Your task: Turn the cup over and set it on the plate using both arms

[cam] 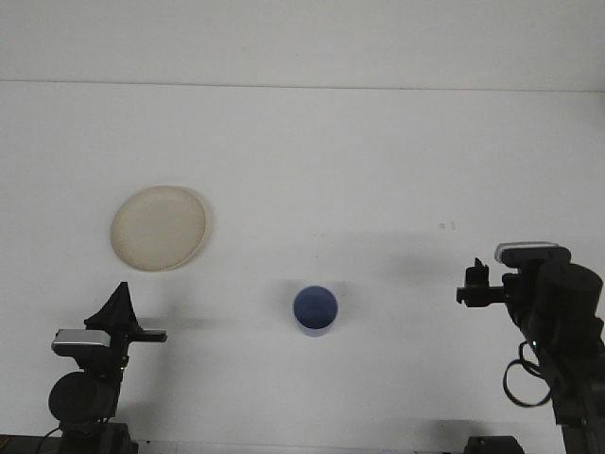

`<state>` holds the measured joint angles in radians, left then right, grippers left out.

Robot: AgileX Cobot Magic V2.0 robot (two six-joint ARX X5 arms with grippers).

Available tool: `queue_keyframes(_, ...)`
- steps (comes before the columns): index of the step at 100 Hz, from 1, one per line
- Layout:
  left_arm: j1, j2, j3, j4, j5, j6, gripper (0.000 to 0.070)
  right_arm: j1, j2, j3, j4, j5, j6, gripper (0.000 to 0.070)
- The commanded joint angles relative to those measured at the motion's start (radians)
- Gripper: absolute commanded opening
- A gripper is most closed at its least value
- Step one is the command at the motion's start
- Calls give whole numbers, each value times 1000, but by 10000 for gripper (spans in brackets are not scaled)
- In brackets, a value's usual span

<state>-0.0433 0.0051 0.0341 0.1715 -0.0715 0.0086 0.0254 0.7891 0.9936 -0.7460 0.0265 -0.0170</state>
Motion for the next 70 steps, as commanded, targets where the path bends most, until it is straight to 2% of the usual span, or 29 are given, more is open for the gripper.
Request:
queue_keyframes(1,0,-2,-20,10,4,-1,12,2,-54,-32,59,2,18,520)
queue_keyframes(24,0,-2,-20,10,4,-1,12,2,-239,-218,271,2,16,520)
queue_keyframes(46,0,-2,-20,10,4,-1,13,2,-321,-400,476,2,8,520)
queue_keyframes(70,0,-2,-20,10,4,-1,13,2,-324,-425,523,2,9,520)
